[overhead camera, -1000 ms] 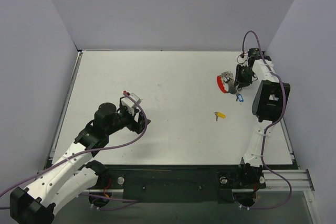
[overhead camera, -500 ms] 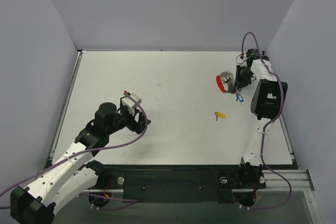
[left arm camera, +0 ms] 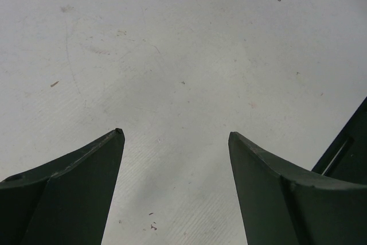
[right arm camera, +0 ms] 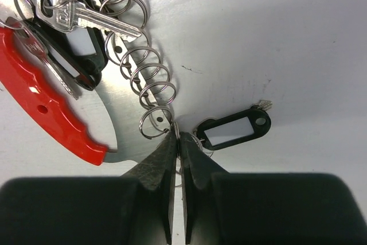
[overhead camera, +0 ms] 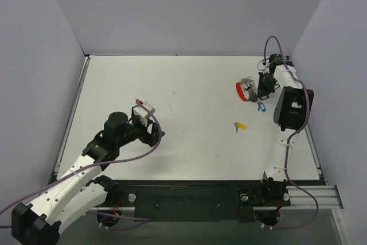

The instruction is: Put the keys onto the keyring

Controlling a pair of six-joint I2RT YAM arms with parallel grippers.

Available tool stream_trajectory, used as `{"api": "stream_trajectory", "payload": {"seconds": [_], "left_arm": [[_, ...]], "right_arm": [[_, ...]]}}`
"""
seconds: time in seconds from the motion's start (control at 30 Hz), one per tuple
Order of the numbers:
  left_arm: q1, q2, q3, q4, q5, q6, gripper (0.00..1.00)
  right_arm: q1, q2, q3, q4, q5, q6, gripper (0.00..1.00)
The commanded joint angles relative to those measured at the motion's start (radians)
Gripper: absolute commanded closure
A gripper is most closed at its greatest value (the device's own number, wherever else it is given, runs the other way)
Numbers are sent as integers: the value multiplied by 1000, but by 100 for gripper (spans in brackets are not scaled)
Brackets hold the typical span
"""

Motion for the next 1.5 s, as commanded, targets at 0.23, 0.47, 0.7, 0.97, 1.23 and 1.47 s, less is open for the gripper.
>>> {"api": "stream_trajectory", "payload": {"seconds": [0.23,0.47,0.7,0.97,1.23,1.47], "left_arm": [[7,-6,32,36,28,6,16],[11,-15,27,47,40,-6,16],[19,-41,18,73,51,-33,16],[41,-84,3,117,29,-98,15],[44,-96,-17,212,67,-171,15],[45,-90,-61,340,118,-295,15]], "right_arm": [[-29,-149,-43,36,-45,14,100],[-43,-282,-107,89,-112,5,100],[-46,-383,-133,109,-140,1,100],[-40,-402,-31,33,-178,-22,100],[-39,-475,6,1,-217,-69,100],[-23,-555,63,-34,-261,-89,100]]}}
